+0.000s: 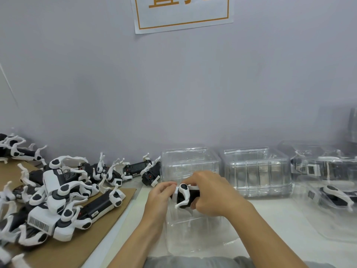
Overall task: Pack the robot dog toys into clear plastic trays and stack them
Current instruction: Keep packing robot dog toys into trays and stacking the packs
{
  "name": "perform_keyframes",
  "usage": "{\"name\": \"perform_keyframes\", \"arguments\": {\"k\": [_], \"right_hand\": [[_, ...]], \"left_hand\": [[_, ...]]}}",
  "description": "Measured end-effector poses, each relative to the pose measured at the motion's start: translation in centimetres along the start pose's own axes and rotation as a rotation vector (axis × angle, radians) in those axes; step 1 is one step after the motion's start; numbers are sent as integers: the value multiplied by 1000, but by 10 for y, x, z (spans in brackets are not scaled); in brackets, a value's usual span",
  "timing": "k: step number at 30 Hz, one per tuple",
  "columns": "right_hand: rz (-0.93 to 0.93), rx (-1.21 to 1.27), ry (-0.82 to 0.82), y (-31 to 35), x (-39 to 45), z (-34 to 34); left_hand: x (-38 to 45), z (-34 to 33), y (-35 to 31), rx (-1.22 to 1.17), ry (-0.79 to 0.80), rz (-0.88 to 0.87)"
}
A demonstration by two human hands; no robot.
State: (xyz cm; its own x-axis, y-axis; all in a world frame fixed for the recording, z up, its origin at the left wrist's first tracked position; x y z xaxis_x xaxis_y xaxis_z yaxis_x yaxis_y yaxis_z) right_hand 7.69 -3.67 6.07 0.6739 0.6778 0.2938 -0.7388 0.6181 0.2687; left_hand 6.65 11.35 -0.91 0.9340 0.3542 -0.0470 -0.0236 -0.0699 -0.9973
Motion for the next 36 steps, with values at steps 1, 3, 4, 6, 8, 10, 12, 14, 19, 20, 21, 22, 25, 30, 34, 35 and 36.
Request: {"name": "perform_keyframes", "arguments": {"k": [1, 3, 4, 6, 8, 10, 12, 14, 19, 20, 21, 22, 25, 30, 34, 35, 36], "right_hand": [[1, 3, -2, 1, 0, -1], [2, 28, 0, 1, 0, -1], [1, 42, 3, 1, -1, -1], [-3, 59, 6, 0, -2, -1], [-5, 34, -8, 1, -2, -1], [-2, -6, -31, 3, -1, -3], [1, -43, -37, 5, 0, -4], [-9, -44, -18, 6, 0, -5], [-5, -10, -8, 6, 0, -3], [-1, -15, -10, 6, 0, -4], [3, -21, -10, 7, 1, -5], [9, -25, -10, 8, 1, -6], [20, -29, -12, 10, 2, -8], [21, -16, -2, 12, 1, -7], [0, 4, 12, 9, 1, -8], [-10, 20, 22, 7, 1, -8], [-19, 38, 33, 6, 1, -8]], "left_hand": [[0, 0, 0, 3, 0, 5], [0, 0, 0, 6, 6, 13], [0, 0, 0, 5, 10, 18], [0, 0, 0, 3, 13, 25], [1, 0, 1, 3, -1, 34], [1, 1, 1, -1, -15, 42], [2, 1, 1, -13, -14, 45], [1, 1, 1, -23, -9, 49], [0, 1, 1, -31, 9, 56], [0, 1, 0, -18, 12, 55], [1, 1, -1, -1, 11, 55], [1, 2, -2, 21, 6, 55], [2, 3, -4, 95, -2, 53], [1, 3, -5, 98, -14, 73], [-1, 3, -2, 48, -5, 91], [-2, 3, -2, 48, -1, 92], [-2, 3, -2, 50, 0, 94]]}}
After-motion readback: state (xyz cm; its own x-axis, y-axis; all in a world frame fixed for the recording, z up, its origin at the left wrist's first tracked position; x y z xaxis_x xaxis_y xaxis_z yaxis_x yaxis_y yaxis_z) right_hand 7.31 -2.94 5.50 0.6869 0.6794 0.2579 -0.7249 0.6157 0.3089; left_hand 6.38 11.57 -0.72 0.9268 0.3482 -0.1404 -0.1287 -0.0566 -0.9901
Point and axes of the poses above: each hand's wrist, its own x-axis towards the middle knuckle, its own z-axis out of the back of the hand, y = z × x, the point moved 5 cm from there along x, towards the middle knuckle, and after that the axes turned 7 degrees about z, right-handed, at the moved point
